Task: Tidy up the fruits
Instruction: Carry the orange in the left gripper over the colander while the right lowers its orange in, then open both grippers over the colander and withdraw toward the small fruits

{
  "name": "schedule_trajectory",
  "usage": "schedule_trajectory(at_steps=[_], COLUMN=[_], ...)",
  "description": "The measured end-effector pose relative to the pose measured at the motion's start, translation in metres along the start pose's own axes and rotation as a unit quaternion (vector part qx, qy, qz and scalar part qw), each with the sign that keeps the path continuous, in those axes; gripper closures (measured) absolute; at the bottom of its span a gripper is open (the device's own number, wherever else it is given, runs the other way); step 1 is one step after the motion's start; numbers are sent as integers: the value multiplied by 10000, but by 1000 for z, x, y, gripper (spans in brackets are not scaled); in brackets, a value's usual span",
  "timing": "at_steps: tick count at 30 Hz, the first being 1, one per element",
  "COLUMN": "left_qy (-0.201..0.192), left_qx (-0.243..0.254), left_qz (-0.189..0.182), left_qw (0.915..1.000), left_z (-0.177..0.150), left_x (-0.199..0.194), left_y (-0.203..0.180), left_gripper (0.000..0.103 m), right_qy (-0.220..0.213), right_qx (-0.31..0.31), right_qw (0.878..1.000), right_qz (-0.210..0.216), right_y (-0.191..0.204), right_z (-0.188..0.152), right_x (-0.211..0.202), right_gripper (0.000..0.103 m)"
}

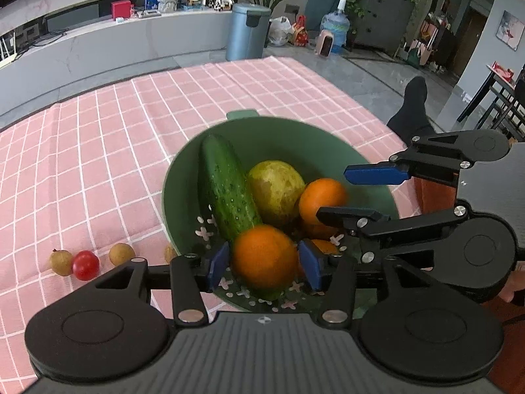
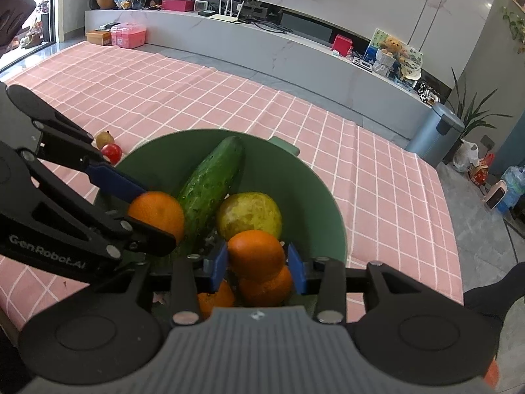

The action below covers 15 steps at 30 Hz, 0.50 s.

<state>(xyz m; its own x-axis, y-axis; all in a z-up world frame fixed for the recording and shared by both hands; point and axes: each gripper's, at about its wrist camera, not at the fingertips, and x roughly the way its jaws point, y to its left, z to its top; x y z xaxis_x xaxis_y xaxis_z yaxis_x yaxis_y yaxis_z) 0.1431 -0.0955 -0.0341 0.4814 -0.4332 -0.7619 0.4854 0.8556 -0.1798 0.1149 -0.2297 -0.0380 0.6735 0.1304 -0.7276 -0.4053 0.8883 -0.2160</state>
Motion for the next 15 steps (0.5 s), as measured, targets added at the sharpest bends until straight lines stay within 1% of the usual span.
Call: schedule_trajectory(at_steps=[1,2,5,7,9,11,15], left_qy=[-39,-76,-194,-266,-327,-397,-549], left_qx=[-16,-28,-35,-22,-15,-12,74], left_qz=[-25,-53,-91,-59,-23,28,294], left_qw=[10000,10000,9998,9996,9995,9992,9980], left_z=[0,1,2,2,1,0,-3], left_x=[-4,-7,-18,-26,-33,-43,-60], left_y=[0,1,0,-1,-1,1,6], left_gripper=[41,40,39,39,39,39,39], right_qy=[-23,-53,-126,-183,-273,-394,-621], right_qx=[7,17,34,18,29,92,345], right_qw=[10000,10000,9999,9997,9994,9988,9971], right_qz=[-26,-48,-102,-156,-214,-266,-278], right_y=[-1,-2,-2,0,3,6,12], right_z=[1,1,5,7,10,12,16], right_x=[-2,-4,-10,-16,-23,-30,-41], right_gripper=[58,56,53,53,49,44,41])
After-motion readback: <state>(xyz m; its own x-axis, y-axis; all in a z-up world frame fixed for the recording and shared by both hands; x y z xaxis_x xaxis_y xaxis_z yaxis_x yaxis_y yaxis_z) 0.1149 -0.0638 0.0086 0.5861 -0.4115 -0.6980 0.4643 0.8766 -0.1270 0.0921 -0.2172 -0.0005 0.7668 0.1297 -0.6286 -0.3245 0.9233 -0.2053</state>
